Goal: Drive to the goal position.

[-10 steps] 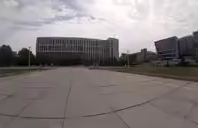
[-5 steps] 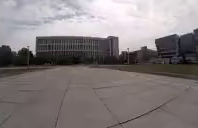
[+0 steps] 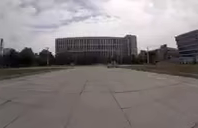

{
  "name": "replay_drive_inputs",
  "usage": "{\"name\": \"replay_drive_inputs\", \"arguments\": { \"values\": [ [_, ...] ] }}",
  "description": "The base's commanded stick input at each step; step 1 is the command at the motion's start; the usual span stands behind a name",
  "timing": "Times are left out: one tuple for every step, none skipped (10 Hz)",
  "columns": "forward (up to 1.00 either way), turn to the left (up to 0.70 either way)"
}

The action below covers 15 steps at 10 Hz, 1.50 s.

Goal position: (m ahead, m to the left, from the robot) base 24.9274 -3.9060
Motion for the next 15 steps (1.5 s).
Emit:
{"name": "replay_drive_inputs", "arguments": {
  "values": [
    [0.70,0.00],
    [0.70,0.00],
    [0.70,0.00],
    [0.70,0.00],
    [0.70,0.00],
    [0.70,0.00],
    [0.70,0.00],
    [0.70,0.00],
    [0.70,0.00],
    [0.70,0.00],
    [0.70,0.00],
    [0.70,0.00],
    [0.70,0.00],
    [0.70,0.00],
    [0.70,0.00]
  ]
}}
